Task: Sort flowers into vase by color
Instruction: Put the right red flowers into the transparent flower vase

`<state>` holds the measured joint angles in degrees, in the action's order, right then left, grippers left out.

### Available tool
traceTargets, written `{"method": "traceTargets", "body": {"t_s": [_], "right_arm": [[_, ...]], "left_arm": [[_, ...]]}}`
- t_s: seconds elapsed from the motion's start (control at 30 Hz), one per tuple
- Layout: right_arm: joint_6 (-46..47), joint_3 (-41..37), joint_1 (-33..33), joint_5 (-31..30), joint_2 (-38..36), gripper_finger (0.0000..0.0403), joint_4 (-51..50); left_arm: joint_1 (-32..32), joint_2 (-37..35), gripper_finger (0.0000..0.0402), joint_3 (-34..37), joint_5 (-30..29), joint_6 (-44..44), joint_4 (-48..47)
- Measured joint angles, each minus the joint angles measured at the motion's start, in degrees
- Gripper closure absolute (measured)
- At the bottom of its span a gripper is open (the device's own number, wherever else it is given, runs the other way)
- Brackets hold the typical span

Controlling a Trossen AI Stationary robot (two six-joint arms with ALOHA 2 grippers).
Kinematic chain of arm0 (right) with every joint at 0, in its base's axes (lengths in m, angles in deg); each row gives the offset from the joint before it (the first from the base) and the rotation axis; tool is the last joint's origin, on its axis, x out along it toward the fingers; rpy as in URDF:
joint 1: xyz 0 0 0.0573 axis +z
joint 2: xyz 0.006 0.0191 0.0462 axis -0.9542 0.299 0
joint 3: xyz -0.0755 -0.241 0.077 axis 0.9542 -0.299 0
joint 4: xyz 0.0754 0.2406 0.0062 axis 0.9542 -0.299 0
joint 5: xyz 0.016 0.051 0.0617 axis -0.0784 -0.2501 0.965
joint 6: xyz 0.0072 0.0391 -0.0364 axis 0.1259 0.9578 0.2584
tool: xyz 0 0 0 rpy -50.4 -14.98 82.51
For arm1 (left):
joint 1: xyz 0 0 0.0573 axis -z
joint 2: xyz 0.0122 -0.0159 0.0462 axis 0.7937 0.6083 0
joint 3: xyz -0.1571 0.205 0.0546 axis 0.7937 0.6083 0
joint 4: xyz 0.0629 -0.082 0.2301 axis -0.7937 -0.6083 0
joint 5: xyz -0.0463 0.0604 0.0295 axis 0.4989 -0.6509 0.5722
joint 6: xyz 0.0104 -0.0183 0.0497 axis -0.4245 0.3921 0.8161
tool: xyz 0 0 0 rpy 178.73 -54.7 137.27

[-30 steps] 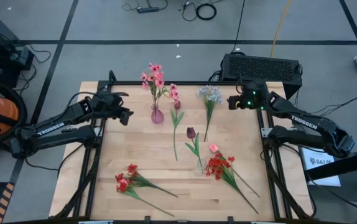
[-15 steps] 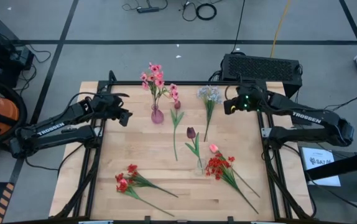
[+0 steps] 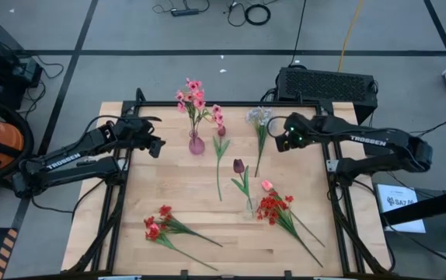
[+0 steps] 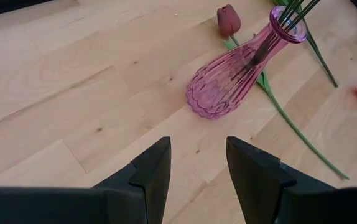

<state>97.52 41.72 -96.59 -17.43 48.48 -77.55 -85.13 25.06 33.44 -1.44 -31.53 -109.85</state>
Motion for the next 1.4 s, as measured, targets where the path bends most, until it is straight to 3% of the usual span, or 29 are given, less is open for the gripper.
{"method": "traceTargets", "body": {"t_s": [0.53,0.9,1.07,1.4], "right_arm": [[8.2,0.0,12.7,9.5,0.9,0.0393,-6.6],[24.5,0.0,32.1,15.3,0.9,0.0319,-6.7],[31.5,0.0,42.1,15.2,0.9,0.028,-2.7],[47.3,0.0,61.1,10.7,2.5,0.0273,3.3]], "left_arm": [[0.0,0.0,0.024,0.0,0.0,0.0,0.0],[0.0,0.0,0.024,0.1,1.6,0.2,0.0],[0.0,0.0,0.024,0.1,1.7,0.1,0.0],[0.1,0.0,0.024,0.1,1.7,-0.4,-0.1]]}}
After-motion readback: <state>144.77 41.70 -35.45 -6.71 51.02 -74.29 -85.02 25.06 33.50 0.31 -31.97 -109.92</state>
